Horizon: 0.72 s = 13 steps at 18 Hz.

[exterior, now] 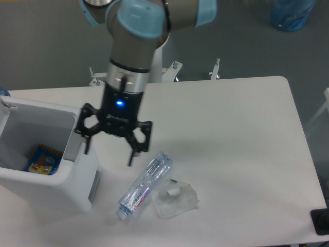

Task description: Open the trash can

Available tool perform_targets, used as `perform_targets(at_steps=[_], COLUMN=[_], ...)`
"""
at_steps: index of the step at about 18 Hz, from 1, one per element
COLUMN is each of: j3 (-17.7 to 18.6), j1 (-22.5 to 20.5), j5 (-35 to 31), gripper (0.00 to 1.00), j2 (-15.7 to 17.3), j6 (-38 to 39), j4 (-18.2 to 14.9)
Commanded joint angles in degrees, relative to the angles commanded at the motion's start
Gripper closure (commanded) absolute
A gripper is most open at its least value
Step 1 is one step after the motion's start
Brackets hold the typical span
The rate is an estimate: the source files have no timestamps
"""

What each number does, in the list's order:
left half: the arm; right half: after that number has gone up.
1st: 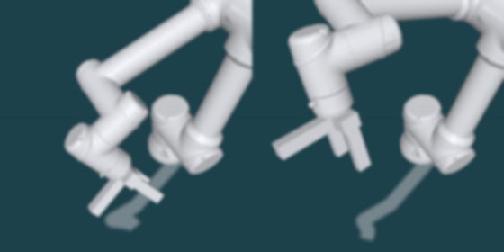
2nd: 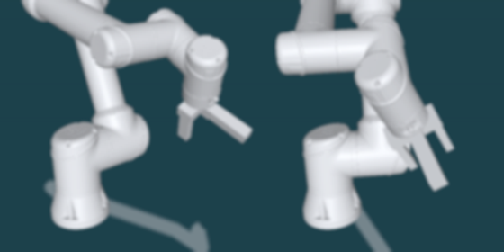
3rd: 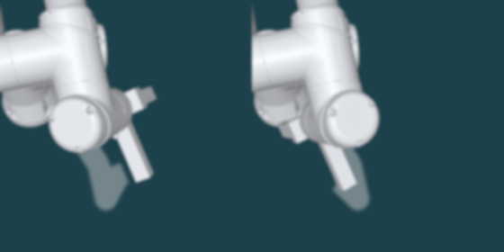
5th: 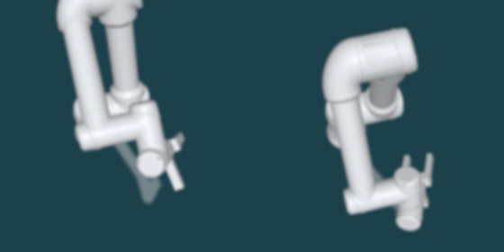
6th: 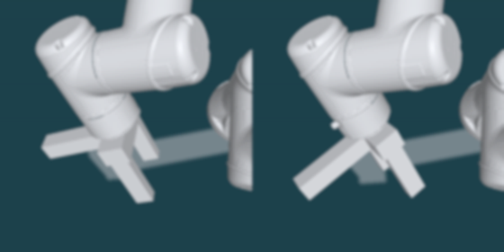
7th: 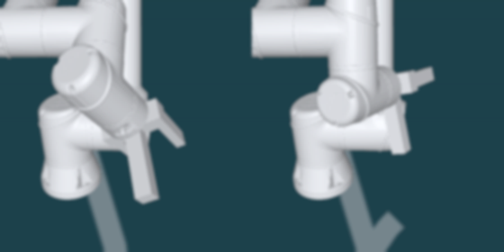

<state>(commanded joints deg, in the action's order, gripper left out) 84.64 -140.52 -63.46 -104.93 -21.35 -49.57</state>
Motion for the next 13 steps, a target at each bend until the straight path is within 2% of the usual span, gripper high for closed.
perform_targets(at_steps=[7,13], j3=[-0.27,-0.36], j1=[-8.09,-9.77], j5=[0.00,0.00], gripper=[0.00,0.00], j2=[-5.37,-7.92], j6=[-10.98,-14.95], j4=[0.09,0.00])
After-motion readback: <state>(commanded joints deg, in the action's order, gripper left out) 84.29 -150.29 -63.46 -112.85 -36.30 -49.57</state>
